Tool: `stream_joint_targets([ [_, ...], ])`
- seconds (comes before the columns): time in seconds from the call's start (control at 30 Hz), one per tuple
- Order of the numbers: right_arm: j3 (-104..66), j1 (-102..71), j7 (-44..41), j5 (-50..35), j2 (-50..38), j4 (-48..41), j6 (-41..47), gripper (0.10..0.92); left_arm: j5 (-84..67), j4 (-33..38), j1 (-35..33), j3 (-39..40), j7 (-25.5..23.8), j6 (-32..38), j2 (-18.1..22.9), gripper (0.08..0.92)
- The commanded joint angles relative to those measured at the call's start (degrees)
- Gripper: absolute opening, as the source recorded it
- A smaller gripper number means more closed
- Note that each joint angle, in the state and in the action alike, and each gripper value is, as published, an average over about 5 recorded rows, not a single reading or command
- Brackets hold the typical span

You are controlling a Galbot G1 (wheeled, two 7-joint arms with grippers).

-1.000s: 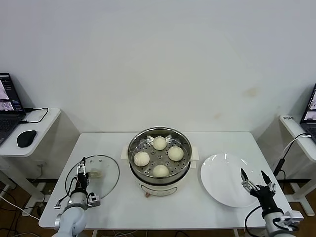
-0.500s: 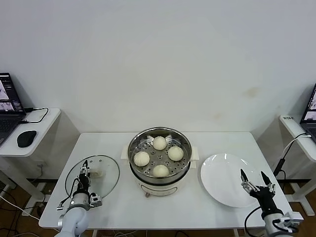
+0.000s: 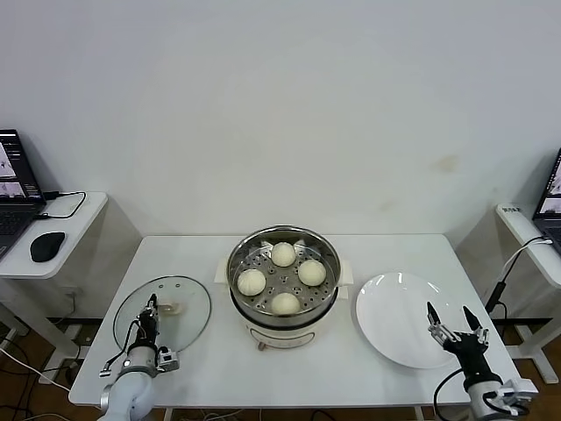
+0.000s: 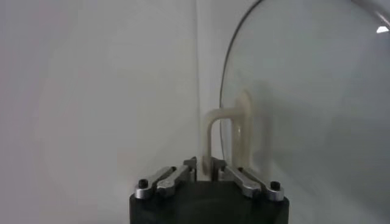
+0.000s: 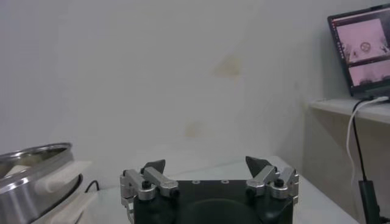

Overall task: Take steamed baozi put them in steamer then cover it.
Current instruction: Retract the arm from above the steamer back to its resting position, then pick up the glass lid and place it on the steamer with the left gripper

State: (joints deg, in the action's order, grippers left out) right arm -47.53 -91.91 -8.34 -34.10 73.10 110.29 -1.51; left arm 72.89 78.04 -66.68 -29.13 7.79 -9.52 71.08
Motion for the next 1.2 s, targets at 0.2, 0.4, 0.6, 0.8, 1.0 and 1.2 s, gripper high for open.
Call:
stream_joint_targets([
  [0.2, 0.01, 1.07, -0.34, 0.87, 0.20, 0.69, 0.27, 0.823, 1.61, 15.35, -6.31, -2.85, -4.53, -2.29, 0.61, 0.135],
  [0.4, 0.59, 2.21, -0.42, 2.06, 0.76, 0.41, -0.50, 0.823, 2.44, 25.95, -11.15, -4.42, -7.17, -3.20, 2.14, 0.135],
  [0.6, 1.61, 2.86, -0.56, 2.32, 0.65, 0.64, -0.84, 0.822, 3.60, 34.26, -13.85, -5.51, -10.17, -7.24, 3.53, 0.135],
  [0.8, 1.91, 3.45, -0.53, 1.87, 0.26, 0.71, -0.72, 0.823, 6.37, 43.85, -14.58, -4.94, -16.12, -12.14, 4.93, 0.135],
  [1.0, 2.28, 3.82, -0.39, 2.16, 0.32, 0.46, -0.36, 0.823, 6.98, 51.59, -14.48, 0.62, -18.27, -16.12, 4.69, 0.135],
  [1.2, 1.73, 3.95, -0.04, 5.16, 1.47, 0.93, 1.33, 0.823, 12.96, 50.18, -11.28, 8.24, -19.83, -20.18, 6.47, 0.135],
])
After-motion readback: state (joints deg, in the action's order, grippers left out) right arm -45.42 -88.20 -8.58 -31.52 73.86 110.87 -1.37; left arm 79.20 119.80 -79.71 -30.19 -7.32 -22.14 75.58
